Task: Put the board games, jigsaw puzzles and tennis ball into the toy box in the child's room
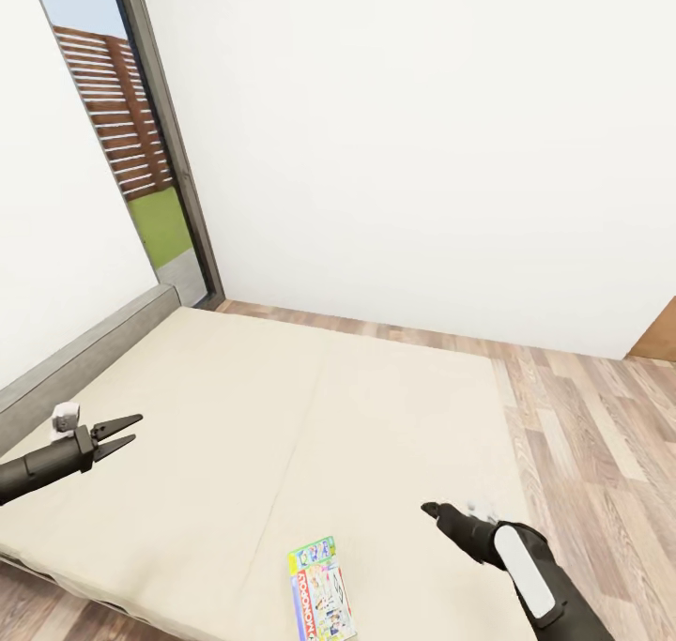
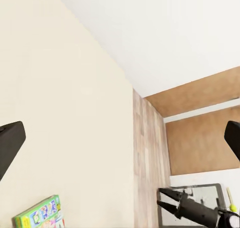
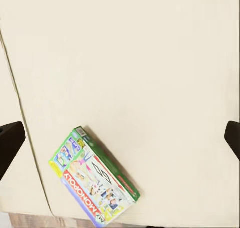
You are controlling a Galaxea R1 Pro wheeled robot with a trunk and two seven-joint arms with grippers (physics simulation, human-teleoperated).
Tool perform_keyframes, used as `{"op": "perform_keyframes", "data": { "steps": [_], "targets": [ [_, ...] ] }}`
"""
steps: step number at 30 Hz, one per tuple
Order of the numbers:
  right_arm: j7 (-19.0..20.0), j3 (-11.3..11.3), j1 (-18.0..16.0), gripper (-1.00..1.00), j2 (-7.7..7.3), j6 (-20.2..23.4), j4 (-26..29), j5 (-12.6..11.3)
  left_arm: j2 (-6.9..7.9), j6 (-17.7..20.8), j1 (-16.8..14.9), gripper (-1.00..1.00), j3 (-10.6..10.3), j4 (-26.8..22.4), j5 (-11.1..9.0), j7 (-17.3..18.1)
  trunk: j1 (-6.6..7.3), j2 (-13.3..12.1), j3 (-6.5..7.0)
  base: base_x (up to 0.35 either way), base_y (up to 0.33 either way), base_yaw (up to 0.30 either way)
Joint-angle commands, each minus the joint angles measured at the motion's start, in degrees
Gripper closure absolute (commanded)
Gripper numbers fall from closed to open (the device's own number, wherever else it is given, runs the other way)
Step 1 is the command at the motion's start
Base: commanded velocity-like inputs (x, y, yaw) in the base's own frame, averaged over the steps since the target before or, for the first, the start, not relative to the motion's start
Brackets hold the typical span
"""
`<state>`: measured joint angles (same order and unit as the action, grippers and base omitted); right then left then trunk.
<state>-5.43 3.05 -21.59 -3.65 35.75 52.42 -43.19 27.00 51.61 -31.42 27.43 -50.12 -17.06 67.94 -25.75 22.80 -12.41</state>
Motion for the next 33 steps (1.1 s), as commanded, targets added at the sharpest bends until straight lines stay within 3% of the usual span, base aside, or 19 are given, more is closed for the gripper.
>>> {"op": "perform_keyframes", "data": {
  "steps": [1,4,8,21,33],
  "targets": [
    [-0.6,-0.7,0.0,-1.00,0.13,-0.9,-1.8,1.3,0.00,0.4,0.0,-1.00,0.0,0.0,-0.1,0.0,-0.03,0.1,-0.11,0.000,0.000,0.000],
    [-0.5,-2.5,0.0,-1.00,0.29,-4.6,-5.8,5.7,-0.03,0.3,0.0,-1.00,0.0,0.0,0.0,-0.1,-0.03,0.1,-0.11,0.000,0.000,0.000],
    [0.2,-3.5,0.0,-1.00,0.33,-9.3,-9.1,7.7,-0.09,0.3,0.0,-1.00,0.0,-0.1,0.0,-0.2,-0.03,0.1,-0.11,0.000,0.000,-0.014],
    [0.9,-3.7,0.0,-1.00,0.27,-10.8,-10.1,8.2,-0.03,0.3,0.0,-1.00,0.0,-0.1,0.0,-0.2,-0.03,0.1,-0.11,0.000,0.000,-0.193],
    [0.9,-3.6,0.0,-1.00,0.23,-11.0,-11.0,8.2,0.04,-1.4,0.0,-1.00,-0.1,-0.1,0.1,0.0,-0.03,0.1,-0.11,0.000,-0.137,-0.034]
  ]
}}
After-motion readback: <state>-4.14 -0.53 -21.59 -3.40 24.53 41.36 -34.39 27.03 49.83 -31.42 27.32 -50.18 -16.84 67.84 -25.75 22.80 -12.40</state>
